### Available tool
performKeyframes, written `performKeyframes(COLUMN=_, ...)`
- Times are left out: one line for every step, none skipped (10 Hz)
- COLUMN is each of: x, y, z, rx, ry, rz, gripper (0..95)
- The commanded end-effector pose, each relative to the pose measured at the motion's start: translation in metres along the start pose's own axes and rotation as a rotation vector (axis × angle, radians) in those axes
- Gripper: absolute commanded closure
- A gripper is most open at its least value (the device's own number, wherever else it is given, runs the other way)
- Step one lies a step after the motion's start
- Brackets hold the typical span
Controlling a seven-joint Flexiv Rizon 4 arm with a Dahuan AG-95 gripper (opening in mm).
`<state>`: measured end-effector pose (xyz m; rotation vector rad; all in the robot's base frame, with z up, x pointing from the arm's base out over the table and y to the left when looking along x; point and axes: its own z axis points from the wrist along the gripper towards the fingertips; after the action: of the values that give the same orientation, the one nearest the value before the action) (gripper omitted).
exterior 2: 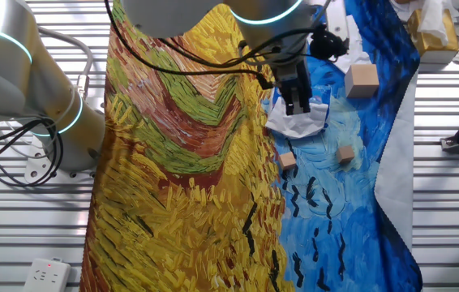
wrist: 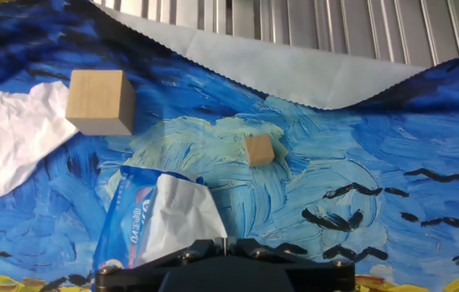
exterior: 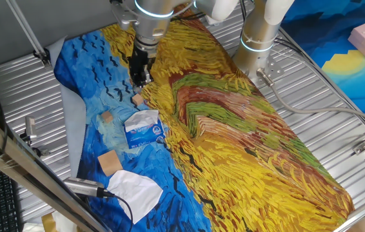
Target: Pull out a napkin
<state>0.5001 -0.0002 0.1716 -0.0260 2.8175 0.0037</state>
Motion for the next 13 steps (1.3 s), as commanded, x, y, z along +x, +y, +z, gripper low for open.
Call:
performKeyframes(x=-0.0001, y=0.0003, z=-0.0005, rx=-0.001, ry=0.037, rz=-0.011, gripper=95.0)
performKeyframes(x=-0.0001, y=0.0003, z=-0.0005, rx=0.001, ry=0.046, rz=-0.015, gripper=95.0)
performKeyframes(x=-0.0001, y=0.0003, z=-0.0005, rx=0.0, ry=0.054, rz=-0.027, gripper=95.0)
performKeyframes(x=-0.0001, y=0.0003, z=-0.0005, rx=-0.001, ry=0.06, rz=-0.027, gripper=95.0)
performKeyframes(x=-0.0002, y=0.0004, z=-0.0008, rx=-0.001, ry=0.063, rz=-0.03, gripper=95.0)
performKeyframes(x=-0.0003, y=0.0004, z=-0.0009, rx=-0.001, ry=0.068, rz=-0.034, gripper=95.0)
performKeyframes(x=-0.0003, y=0.0004, z=-0.0009, rx=-0.001, ry=0.082, rz=-0.04, gripper=95.0)
performKeyframes(x=-0.0003, y=0.0004, z=-0.0009, rx=-0.001, ry=0.092, rz=-0.04, gripper=95.0)
performKeyframes(x=-0.0004, y=0.0004, z=-0.001, rx=-0.005, ry=0.091, rz=-0.042, gripper=95.0)
performKeyframes(x=-0.0004, y=0.0004, z=-0.0011, rx=-0.005, ry=0.091, rz=-0.047, gripper=95.0)
performKeyframes(x=-0.0007, y=0.0005, z=-0.0019, rx=-0.006, ry=0.092, rz=-0.05, gripper=95.0)
performKeyframes(x=-0.0009, y=0.0004, z=-0.0022, rx=-0.005, ry=0.095, rz=-0.048, gripper=95.0)
performKeyframes(x=-0.001, y=0.0004, z=-0.0022, rx=-0.005, ry=0.095, rz=-0.045, gripper=95.0)
